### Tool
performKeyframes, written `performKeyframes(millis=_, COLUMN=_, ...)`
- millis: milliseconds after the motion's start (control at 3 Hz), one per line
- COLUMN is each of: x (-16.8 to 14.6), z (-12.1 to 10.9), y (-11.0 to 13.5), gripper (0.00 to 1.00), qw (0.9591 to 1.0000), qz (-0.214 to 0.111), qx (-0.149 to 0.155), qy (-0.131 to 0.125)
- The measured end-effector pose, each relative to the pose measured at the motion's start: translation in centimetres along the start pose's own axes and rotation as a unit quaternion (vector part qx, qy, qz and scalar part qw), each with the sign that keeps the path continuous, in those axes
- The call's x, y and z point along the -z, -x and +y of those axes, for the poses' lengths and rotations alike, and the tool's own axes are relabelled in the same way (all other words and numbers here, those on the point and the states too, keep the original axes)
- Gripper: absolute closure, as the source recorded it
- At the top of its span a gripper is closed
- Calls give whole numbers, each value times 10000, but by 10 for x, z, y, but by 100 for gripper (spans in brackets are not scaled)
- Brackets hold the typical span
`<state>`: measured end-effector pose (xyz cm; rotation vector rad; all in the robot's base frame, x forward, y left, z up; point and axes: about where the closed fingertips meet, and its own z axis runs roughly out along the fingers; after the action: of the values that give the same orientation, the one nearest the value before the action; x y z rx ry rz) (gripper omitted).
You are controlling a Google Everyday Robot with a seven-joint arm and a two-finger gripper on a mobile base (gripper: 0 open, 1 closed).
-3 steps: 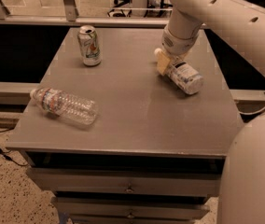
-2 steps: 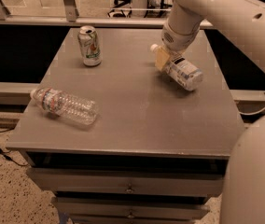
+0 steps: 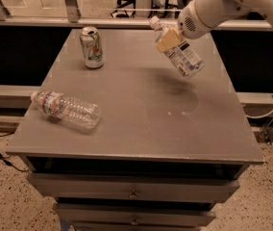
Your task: Place blue plastic bottle upright
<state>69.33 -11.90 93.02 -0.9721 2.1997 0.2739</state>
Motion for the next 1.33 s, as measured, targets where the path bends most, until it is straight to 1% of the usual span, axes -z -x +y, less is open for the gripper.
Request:
performKeyframes(millis=333, x=22, z=-13, y=20, gripper=100, qw=9893, qz=-1426, qx=-11, qy=299)
performKeyframes(millis=667, x=41, z=-21, y=20, gripper=100, qw=9632, qz=-2585, qx=-112, qy=721)
performKeyframes(millis=1000, x=53, z=-9, y=25, gripper=100, qw=9261, qz=-3571, qx=58, qy=1220)
performKeyframes(millis=1333, x=61, z=16, y=36, gripper=100, qw=8852, qz=-4339, qx=509, qy=1598)
